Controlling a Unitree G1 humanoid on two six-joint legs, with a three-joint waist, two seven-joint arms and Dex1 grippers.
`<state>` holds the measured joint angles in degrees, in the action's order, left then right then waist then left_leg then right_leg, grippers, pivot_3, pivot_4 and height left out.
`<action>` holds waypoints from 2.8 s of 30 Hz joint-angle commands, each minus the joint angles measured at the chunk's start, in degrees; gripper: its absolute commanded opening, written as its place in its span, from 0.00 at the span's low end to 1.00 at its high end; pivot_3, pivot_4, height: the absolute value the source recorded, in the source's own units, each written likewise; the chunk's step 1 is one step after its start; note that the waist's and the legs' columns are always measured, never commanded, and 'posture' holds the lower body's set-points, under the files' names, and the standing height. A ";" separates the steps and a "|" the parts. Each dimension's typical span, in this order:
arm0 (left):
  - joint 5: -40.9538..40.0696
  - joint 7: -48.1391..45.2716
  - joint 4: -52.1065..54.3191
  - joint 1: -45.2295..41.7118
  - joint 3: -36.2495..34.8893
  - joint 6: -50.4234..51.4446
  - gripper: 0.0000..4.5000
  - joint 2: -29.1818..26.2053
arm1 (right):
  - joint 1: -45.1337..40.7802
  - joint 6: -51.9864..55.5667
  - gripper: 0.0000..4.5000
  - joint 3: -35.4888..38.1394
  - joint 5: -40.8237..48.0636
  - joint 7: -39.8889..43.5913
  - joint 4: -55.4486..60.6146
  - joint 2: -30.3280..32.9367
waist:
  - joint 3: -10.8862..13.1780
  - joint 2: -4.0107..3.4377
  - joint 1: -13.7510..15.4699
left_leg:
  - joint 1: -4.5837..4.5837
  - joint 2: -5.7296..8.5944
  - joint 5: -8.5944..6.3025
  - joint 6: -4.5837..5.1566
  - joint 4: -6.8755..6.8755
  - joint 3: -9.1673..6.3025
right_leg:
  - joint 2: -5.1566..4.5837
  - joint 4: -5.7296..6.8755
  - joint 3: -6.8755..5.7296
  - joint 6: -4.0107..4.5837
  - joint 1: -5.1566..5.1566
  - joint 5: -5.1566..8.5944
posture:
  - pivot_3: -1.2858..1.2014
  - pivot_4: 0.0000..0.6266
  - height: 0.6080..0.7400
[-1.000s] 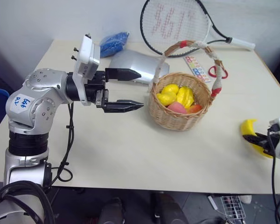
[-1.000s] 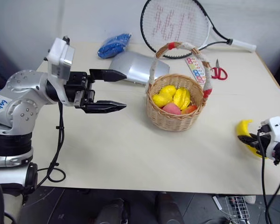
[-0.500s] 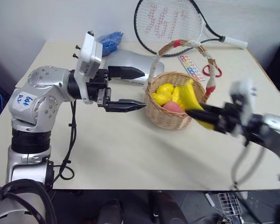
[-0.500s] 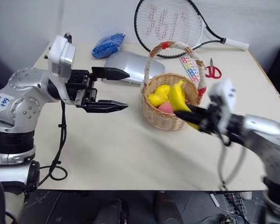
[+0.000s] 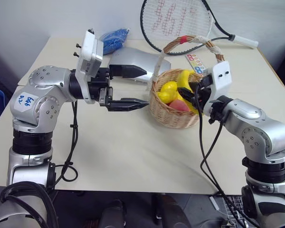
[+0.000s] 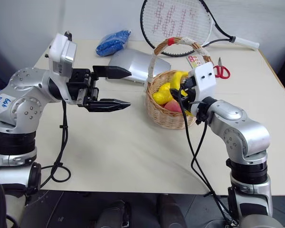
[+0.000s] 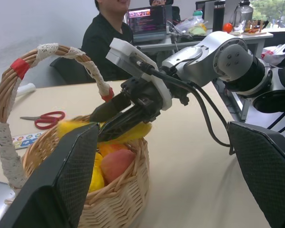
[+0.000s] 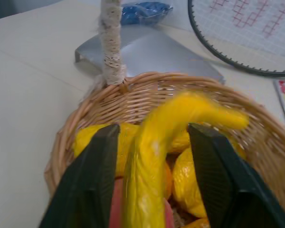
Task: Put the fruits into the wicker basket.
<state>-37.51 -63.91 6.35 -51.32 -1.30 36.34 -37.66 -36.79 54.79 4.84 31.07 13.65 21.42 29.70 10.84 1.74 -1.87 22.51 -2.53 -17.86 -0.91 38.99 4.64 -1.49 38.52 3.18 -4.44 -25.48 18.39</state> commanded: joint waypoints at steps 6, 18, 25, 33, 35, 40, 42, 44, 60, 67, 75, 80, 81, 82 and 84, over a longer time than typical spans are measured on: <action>0.21 0.24 1.12 -0.64 -1.21 -1.28 1.00 -0.57 | -0.65 2.73 0.99 4.04 3.50 4.49 6.25 3.42 | 0.00 0.00 0.09 | 0.01 -0.03 -0.01 0.01 -0.02 0.00 | 0.01 -0.03 0.00 0.00 -0.01 0.00 | 0.52 0.24 1.00; 0.62 -0.77 -0.09 -0.50 -1.30 -2.16 1.00 -1.00 | 16.71 14.42 0.99 36.61 26.92 18.73 9.72 24.15 | 0.00 0.00 0.31 | 0.01 -0.01 -0.20 0.35 0.00 -0.07 | -0.02 -0.34 -0.05 -0.10 0.21 -0.06 | 0.52 0.24 1.00; 0.99 -1.28 -1.37 -1.20 -1.43 -2.43 1.00 -1.20 | 23.06 6.70 0.99 36.92 21.36 22.07 3.36 26.67 | 0.00 -0.01 0.06 | -0.17 -0.03 -0.18 0.32 -0.03 0.06 | 0.08 -0.31 0.10 -0.11 0.27 -0.06 | 0.52 0.24 1.00; 1.78 -0.91 -1.96 -2.47 -0.97 -2.97 1.00 -0.88 | 9.78 -4.51 0.99 17.08 11.12 18.63 -4.34 20.34 | 0.00 -0.01 0.00 | -0.19 -0.04 -0.11 0.19 -0.01 0.14 | 0.11 -0.25 0.18 -0.13 0.23 -0.07 | 0.52 0.24 1.00; 1.60 0.28 -2.64 -3.36 -1.73 -2.64 1.00 -0.49 | 7.05 -7.17 0.99 13.10 7.26 17.29 -7.35 18.64 | 0.00 -0.01 0.10 | -0.15 -0.03 -0.08 0.13 -0.01 0.15 | 0.09 -0.28 0.18 -0.13 0.20 -0.07 | 0.52 0.24 1.00; 0.91 1.49 -1.64 -2.80 -2.09 -1.71 1.00 -0.21 | 2.32 -11.67 0.99 7.65 0.52 14.07 -14.62 13.37 | 0.00 -0.01 0.28 | -0.10 -0.01 -0.09 0.14 0.01 0.24 | 0.02 -0.25 0.19 -0.14 0.12 -0.08 | 0.52 0.24 1.00; 0.91 1.61 -1.36 -2.36 -2.09 -1.63 1.00 -0.25 | 1.99 -13.84 0.99 7.18 -0.98 13.38 -16.68 11.08 | 0.00 -0.01 0.26 | -0.09 -0.03 -0.09 0.14 0.01 0.24 | 0.02 -0.25 0.18 -0.14 0.11 -0.08 | 0.52 0.24 1.00; 0.79 1.99 -1.08 -2.26 -2.29 -1.30 1.00 -0.24 | 1.85 -14.89 0.91 8.40 -1.05 12.19 -18.04 8.66 | 0.00 -0.01 0.22 | -0.08 -0.03 -0.09 0.15 0.01 0.28 | 0.01 -0.24 0.19 -0.14 0.09 -0.08 | 0.52 0.24 1.00; 2.17 2.35 -3.26 -2.43 -1.32 -2.00 1.00 0.73 | 7.98 -17.13 0.04 16.86 4.30 12.49 -8.31 5.99 | 0.00 -0.01 0.21 | -0.11 -0.04 -0.09 0.14 0.00 0.36 | 0.01 -0.13 0.23 -0.14 0.05 -0.08 | 0.52 0.24 1.00; 1.66 0.91 -4.51 -2.98 -1.07 -2.31 1.00 1.28 | 17.68 -17.15 0.04 30.09 4.01 13.62 -3.69 14.32 | 0.00 -0.01 0.74 | -0.10 -0.01 -0.10 0.15 0.01 0.35 | -0.01 -0.17 0.21 -0.14 0.06 -0.08 | 0.52 0.24 1.00; 1.88 -0.56 -6.58 -3.96 -0.61 -3.39 1.00 3.09 | 25.53 -25.82 0.04 39.08 -3.07 15.00 -15.99 19.37 | 0.00 -0.02 0.12 | -0.21 0.03 -0.12 0.20 0.02 0.55 | 0.06 -0.17 0.40 -0.20 0.08 -0.11 | 0.52 0.24 1.00; 0.97 -1.37 -6.79 -4.68 -0.82 -2.76 1.00 3.91 | 26.13 -29.20 0.04 37.71 -4.43 12.98 -19.85 15.33 | -0.03 -0.07 -0.49 | -0.33 -0.05 -0.09 0.15 -0.05 0.67 | 0.17 -0.09 0.54 -0.20 0.07 -0.11 | 0.52 0.24 1.00; 0.75 -1.57 -6.74 -4.73 -0.89 -2.49 1.00 3.87 | 26.49 -29.06 0.20 37.60 -4.19 12.89 -20.16 14.38 | -0.04 -0.10 -0.50 | -0.33 -0.05 -0.09 0.14 -0.05 0.67 | 0.17 -0.07 0.55 -0.20 0.07 -0.11 | 0.52 0.24 1.00; 0.66 -1.77 -6.76 -4.77 -0.93 -2.36 1.00 3.79 | 26.97 -28.71 0.24 37.64 -3.79 13.08 -20.25 13.70 | -0.06 -0.12 -0.48 | -0.33 -0.05 -0.08 0.13 -0.05 0.67 | 0.17 -0.06 0.56 -0.20 0.07 -0.11 | 0.52 0.24 1.00; 0.52 -2.00 -6.75 -4.82 -1.05 -2.11 1.00 3.63 | 28.46 -28.21 0.40 38.35 -2.82 14.05 -19.80 13.04 | -0.08 -0.16 -0.30 | -0.34 -0.04 -0.08 0.13 -0.04 0.67 | 0.14 -0.05 0.56 -0.20 0.07 -0.11 | 0.52 0.24 1.00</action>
<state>-35.96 -65.48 -1.06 -55.07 -1.19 34.20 -33.72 -9.11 27.51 41.06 26.86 27.03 -0.07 42.48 10.76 1.59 -2.17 22.18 -2.57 -17.95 -0.79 38.96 5.31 -1.35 38.46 3.73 -4.64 -25.41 18.28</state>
